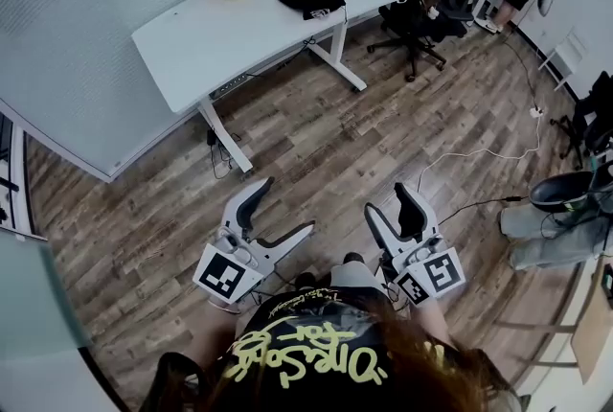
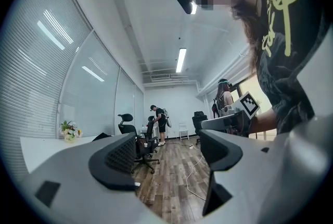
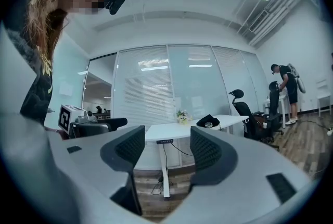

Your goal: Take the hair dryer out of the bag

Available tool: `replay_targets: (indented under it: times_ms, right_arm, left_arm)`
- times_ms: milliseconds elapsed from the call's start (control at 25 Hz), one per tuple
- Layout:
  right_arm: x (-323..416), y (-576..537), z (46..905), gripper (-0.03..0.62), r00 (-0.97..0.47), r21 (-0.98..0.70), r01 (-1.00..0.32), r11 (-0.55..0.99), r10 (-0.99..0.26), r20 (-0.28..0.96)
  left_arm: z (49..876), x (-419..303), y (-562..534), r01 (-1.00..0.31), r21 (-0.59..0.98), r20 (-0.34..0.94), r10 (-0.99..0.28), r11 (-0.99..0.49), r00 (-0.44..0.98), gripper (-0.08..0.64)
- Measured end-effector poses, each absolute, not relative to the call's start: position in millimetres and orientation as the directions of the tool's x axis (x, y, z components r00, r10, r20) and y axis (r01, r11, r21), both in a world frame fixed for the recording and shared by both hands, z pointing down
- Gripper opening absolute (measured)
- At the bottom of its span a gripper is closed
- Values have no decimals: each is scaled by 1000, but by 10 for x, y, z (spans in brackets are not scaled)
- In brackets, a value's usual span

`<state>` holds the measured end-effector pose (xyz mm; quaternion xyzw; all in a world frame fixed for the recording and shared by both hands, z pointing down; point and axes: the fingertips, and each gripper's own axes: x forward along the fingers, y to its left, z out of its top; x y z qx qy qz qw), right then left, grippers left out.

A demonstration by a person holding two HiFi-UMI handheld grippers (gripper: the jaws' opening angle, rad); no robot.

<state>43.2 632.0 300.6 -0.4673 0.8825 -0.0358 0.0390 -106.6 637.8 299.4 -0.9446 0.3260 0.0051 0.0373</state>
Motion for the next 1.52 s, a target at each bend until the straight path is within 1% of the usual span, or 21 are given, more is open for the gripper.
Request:
replay_targets:
  times_ms: [400, 560, 800, 880, 1000, 1200, 1520]
  right_arm:
    - [447, 6407, 2984, 256, -534, -114, -837, 536, -844, -45]
    - [521, 6428, 3037, 256, -520, -130, -845, 518, -854, -24]
    - [598, 6337, 2997, 256, -505, -117, -855, 505, -862, -33]
    - [598, 6264, 3003, 256, -509, -114, -853, 509, -860, -32]
    - [602, 6144, 3018, 256, -512, -116, -851, 512, -858, -34]
    - [653, 5816, 3051, 256, -510, -102, -854, 510, -859, -27]
    - [754, 5112, 3094, 256, -526, 6, -850, 526, -850, -11]
  left_arm:
    - [3056, -1133, 6457, -611, -52, -15, -611, -790, 791, 378]
    - [3057, -1111, 6442, -605, -46, -21, -605, -795, 796, 377]
    - [3021, -1069, 6339, -608, -58, -36, -607, -792, 794, 377]
    - [3007, -1074, 6276, -614, -61, -49, -612, -787, 789, 377]
    - [3065, -1100, 6160, -623, -54, -25, -623, -780, 782, 377]
    - [3065, -1101, 5796, -642, -40, -42, -640, -766, 767, 377]
    - [3052, -940, 5136, -651, -64, -38, -650, -757, 759, 378]
